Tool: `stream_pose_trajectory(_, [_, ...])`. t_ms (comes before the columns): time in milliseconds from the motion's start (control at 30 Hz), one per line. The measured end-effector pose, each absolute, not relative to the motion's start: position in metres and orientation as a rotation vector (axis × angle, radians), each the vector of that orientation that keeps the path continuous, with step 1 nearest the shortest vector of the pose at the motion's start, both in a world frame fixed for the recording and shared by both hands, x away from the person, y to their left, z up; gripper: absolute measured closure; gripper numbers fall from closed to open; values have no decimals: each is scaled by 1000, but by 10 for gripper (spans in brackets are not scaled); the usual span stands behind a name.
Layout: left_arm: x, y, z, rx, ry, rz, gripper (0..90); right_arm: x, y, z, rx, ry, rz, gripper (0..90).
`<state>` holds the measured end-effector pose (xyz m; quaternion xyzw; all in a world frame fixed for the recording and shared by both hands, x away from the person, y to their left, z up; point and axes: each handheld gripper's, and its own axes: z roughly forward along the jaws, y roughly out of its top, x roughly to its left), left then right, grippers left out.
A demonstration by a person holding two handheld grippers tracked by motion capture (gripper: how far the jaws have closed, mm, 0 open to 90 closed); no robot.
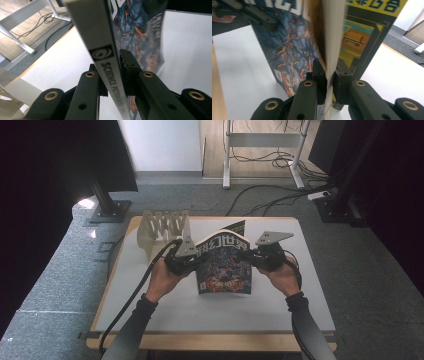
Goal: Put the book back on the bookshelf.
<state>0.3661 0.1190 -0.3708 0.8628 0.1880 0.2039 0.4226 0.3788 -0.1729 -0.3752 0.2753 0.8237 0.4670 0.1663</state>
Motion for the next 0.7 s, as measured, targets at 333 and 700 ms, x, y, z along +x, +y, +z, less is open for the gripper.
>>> stream_pose_trajectory(333, [373, 121, -370, 2139, 494, 428, 824, 376, -183, -379, 821, 2321, 1342, 729])
stream_pose_trajectory(700, [375, 142, -360, 2122, 537, 365, 826, 375, -205, -401, 906, 2269, 1277, 499])
